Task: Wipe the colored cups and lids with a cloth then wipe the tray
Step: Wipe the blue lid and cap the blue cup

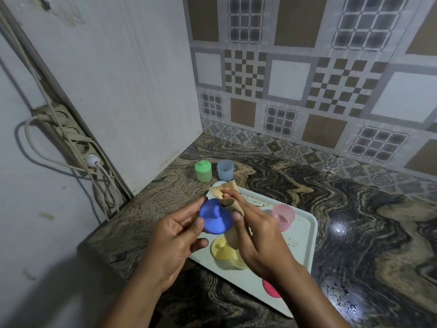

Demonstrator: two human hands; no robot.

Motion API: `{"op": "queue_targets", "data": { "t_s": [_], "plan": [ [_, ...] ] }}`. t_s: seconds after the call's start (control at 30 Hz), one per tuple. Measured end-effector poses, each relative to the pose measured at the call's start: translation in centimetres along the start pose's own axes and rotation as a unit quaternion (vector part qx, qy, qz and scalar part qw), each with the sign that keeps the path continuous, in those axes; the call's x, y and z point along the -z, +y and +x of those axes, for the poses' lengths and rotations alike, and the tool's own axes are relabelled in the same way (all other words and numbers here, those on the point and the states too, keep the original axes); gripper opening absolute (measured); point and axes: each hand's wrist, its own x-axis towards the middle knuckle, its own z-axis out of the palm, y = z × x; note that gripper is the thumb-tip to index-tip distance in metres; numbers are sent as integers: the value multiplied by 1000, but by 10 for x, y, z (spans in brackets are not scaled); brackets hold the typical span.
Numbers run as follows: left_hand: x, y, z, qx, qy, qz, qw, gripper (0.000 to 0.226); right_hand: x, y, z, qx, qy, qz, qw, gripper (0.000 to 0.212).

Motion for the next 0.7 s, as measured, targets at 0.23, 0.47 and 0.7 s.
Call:
{"op": "queue_targets", "data": {
  "t_s": [0.23, 0.47, 0.7],
  "plan": [
    [12, 10, 4, -9, 1, -84, 996, 72, 5, 9, 0, -240, 114, 210, 941, 52],
    [10, 12, 8, -2, 58, -29, 998, 25, -3, -16, -10, -296, 40, 479, 825, 34],
    [7, 8, 3, -45, 66, 118, 990, 24, -9, -16, -18, -287, 55, 375, 880, 51]
  ]
}}
